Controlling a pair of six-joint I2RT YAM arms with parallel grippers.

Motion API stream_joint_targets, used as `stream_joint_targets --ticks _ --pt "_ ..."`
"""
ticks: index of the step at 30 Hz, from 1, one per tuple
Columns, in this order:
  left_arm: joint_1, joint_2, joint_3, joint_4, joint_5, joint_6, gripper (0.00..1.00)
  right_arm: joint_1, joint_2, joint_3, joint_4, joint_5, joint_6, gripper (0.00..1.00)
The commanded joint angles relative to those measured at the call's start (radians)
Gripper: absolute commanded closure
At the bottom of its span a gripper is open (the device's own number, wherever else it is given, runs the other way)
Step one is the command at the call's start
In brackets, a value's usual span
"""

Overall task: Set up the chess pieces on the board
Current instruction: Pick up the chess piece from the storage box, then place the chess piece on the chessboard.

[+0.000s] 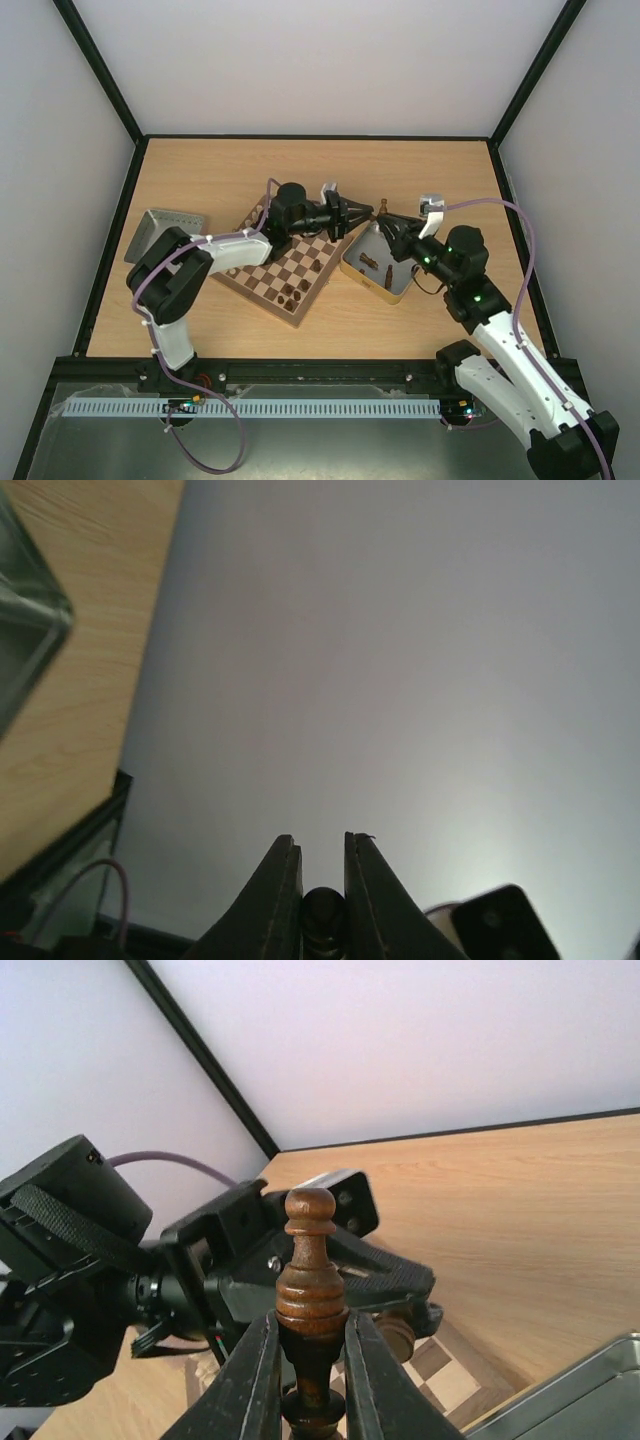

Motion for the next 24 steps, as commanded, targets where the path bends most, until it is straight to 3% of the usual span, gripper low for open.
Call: stream_joint_targets --ticks 1,5,8,11,14,18,24 --pt "0.019 -0.087 0.017 -0.21 -0.054 0.273 0.98 -0.002 -0.024 0.055 -0.043 0.105 0.003 0.87" --pt "0.029 -0.173 0.043 -0.574 -0.234 0.669 0.98 -0.002 -0.009 0.072 -0.085 0.167 -0.002 0.87" --pt "0.016 -0.227 0.074 -0.855 -0.485 0.949 0.97 -0.002 0.006 0.065 -0.088 0.166 0.004 0.87" --pt "0.003 -0.237 0.082 -1.066 -0.816 1.139 0.97 -0.002 0.019 0.053 -0.076 0.162 0.012 0.87" --pt "-0.001 -0.224 0.051 -1.143 -1.03 1.249 0.98 -0.002 0.026 0.043 -0.062 0.161 0.016 0.86" --pt "-0.017 -0.173 0.014 -1.164 -1.201 1.339 0.98 -0.002 0.036 0.04 -0.058 0.159 0.011 0.86" --pt "-0.022 -0.135 -0.038 -1.114 -1.261 1.362 0.97 -0.002 0.044 0.041 -0.06 0.159 0.005 0.86"
